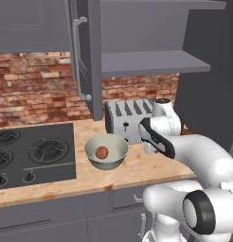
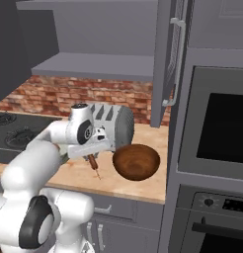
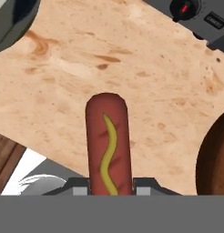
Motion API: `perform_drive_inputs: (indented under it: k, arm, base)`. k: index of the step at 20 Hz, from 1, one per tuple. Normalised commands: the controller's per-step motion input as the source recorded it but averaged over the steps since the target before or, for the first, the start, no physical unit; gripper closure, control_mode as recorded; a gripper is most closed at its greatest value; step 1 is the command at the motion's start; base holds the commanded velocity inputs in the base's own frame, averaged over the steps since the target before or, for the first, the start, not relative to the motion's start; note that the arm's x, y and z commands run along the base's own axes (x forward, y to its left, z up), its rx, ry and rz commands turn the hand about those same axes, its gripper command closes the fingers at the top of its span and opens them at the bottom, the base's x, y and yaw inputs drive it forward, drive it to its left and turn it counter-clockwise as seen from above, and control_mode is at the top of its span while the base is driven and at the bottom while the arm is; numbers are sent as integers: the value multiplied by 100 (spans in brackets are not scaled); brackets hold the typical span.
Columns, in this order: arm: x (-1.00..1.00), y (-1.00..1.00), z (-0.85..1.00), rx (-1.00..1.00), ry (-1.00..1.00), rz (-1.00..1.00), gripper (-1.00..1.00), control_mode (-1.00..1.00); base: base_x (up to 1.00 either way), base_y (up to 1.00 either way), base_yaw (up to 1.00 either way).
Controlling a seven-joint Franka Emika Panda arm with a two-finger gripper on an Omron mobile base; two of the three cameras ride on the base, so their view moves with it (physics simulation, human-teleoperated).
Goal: Pick both bowls and place them on the counter. Then place the hot dog in one bowl and place the onion in the other bowl.
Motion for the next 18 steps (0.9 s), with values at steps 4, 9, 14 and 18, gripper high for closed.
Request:
perform_drive_inputs:
  k: [4,9,14,18]
  arm:
    - [-25,-13,49,-2,5,0,100,-100]
    - [-18,-19,43,-6,5,0,100,-100]
    - [-3,-36,26,-9,0,0,100,-100]
    - [0,-42,18,-8,0,0,100,-100]
  base:
    - [0,0,0]
    - [0,0,0]
    - [0,0,0]
    - [0,0,0]
